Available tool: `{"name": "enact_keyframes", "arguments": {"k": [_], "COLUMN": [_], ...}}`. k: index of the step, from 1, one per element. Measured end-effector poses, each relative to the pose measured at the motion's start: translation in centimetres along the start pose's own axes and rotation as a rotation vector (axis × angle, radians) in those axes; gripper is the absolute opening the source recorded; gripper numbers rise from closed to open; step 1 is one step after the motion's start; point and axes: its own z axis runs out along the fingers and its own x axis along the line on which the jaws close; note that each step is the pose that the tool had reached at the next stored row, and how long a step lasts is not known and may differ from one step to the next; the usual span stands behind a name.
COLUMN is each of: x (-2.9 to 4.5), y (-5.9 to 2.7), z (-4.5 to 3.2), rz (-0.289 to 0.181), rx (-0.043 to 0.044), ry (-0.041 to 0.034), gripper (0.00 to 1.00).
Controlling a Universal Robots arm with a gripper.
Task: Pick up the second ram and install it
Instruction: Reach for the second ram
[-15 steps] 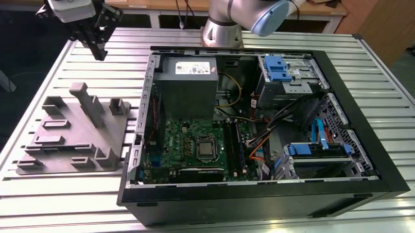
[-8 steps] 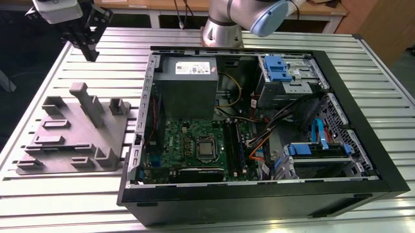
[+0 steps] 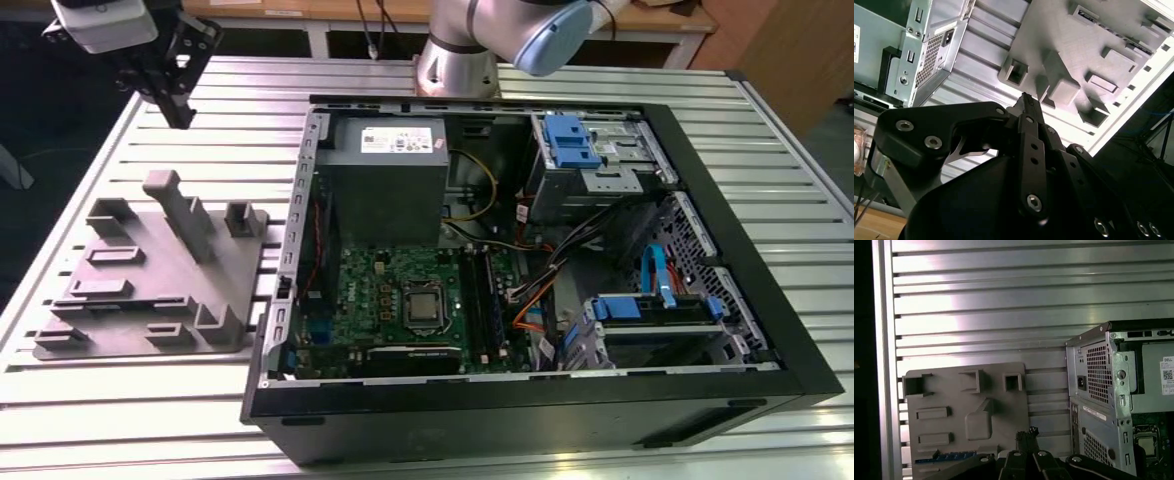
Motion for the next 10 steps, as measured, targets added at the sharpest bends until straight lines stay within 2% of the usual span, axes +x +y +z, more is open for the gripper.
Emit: {"name": "enact_keyframes", "arguments": {"k": [10], "x": [0.61], "y": [-0.55], "z": [0.36], "rz": [0.0], "rx": [-0.0001], "ry": [-0.0001], "gripper": [0.07]}}
